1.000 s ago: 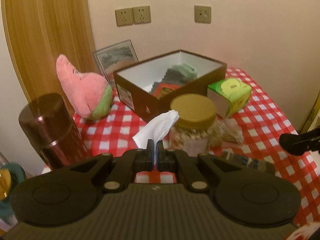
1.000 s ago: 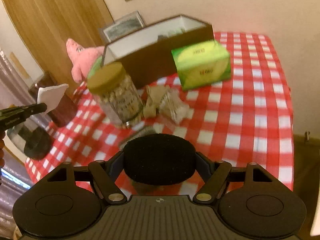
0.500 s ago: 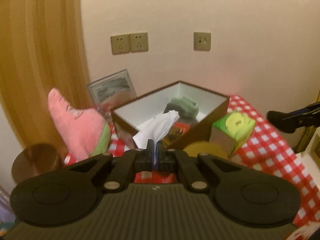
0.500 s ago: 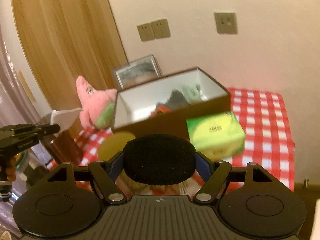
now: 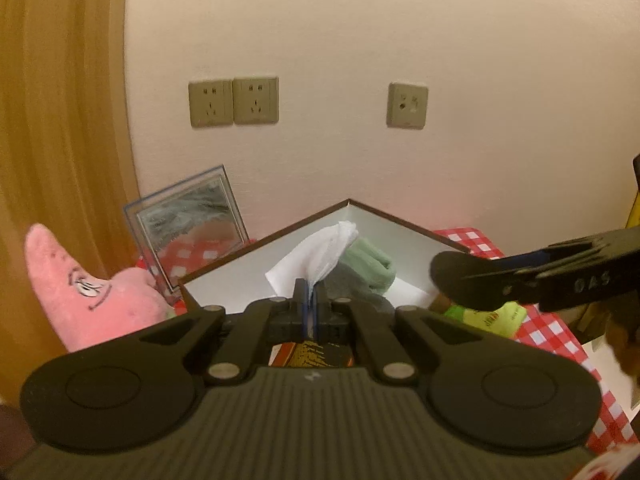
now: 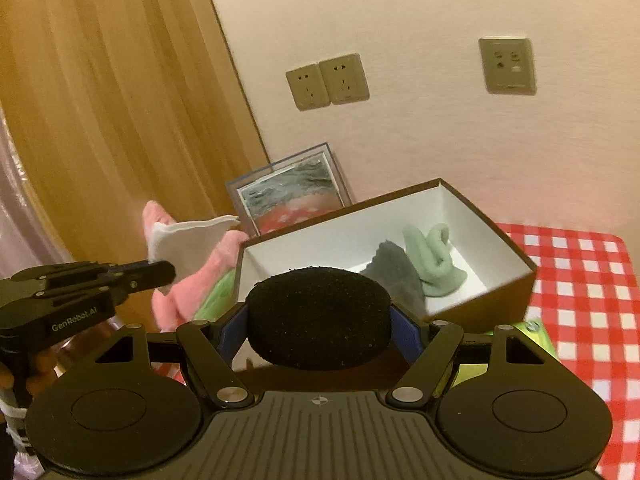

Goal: Organize soft objects
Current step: 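Open both tools over the box to drop the pad and tissue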

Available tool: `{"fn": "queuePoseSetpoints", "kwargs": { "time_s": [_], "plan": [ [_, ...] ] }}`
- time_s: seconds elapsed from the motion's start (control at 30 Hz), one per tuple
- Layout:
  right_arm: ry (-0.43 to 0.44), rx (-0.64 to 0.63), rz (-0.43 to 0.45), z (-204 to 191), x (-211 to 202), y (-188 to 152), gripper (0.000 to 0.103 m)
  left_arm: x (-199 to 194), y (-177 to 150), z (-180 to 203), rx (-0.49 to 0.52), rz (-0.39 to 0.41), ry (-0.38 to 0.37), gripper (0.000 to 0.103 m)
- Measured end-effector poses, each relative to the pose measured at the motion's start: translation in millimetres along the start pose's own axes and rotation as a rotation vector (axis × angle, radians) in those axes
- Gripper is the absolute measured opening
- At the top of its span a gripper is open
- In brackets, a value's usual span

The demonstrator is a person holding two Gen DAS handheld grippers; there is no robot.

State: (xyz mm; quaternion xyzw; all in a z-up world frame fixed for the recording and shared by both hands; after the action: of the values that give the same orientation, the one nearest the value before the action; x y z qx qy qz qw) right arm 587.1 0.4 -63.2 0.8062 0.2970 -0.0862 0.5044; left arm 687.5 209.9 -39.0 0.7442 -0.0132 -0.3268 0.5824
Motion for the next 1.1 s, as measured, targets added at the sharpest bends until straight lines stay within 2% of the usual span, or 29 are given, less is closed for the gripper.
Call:
{"fn": "queuePoseSetpoints", "kwargs": {
  "time_s": [0.37,0.63,0.67,0.73,0.77,0.8,0.9,1.1],
  "plan": [
    [-0.045,-0.001,-0.078,31,78,12,0.074,90,2,-4,0.014,-0.118,0.026,0.002],
    [-0.059,0.007,-0.116,43,104,8,0.074,121,-7,-8,-0.003,-0.168,0.037,0.002],
    [-0.060,0.010,-0.118,45,105,7,0.074,125,-8,-9,-0.004,-0.177,0.051,0.005],
    [-0.061,0.014,-0.119,46,107,7,0.074,130,-8,-10,-0.010,-0.195,0.077,0.020],
    [-0.062,0.015,-0.119,47,108,7,0.074,131,-8,-12,-0.015,-0.202,0.079,0.033],
    [-0.064,0.015,-0.119,46,108,8,0.074,131,-8,-14,-0.025,-0.205,0.079,0.036],
    [-0.060,0.009,-0.122,44,111,10,0.076,126,-7,-19,-0.045,-0.205,0.076,0.036],
    [-0.059,0.025,-0.081,37,114,15,0.093,107,-7,-30,-0.091,-0.221,0.092,0.037]
  ]
}}
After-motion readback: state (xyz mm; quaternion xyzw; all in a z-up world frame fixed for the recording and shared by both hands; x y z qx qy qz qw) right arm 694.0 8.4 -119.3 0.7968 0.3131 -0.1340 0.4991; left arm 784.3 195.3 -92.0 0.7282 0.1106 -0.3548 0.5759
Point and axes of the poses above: each gripper's, at about its wrist camera, not at the fingertips, and x roughly the way its jaws point, z to its right, y to its top, the point moved 3 cm from there along x, roughly the way its jaws point, and after that the axes turned 15 degrees about y, right-handed, at the moved point
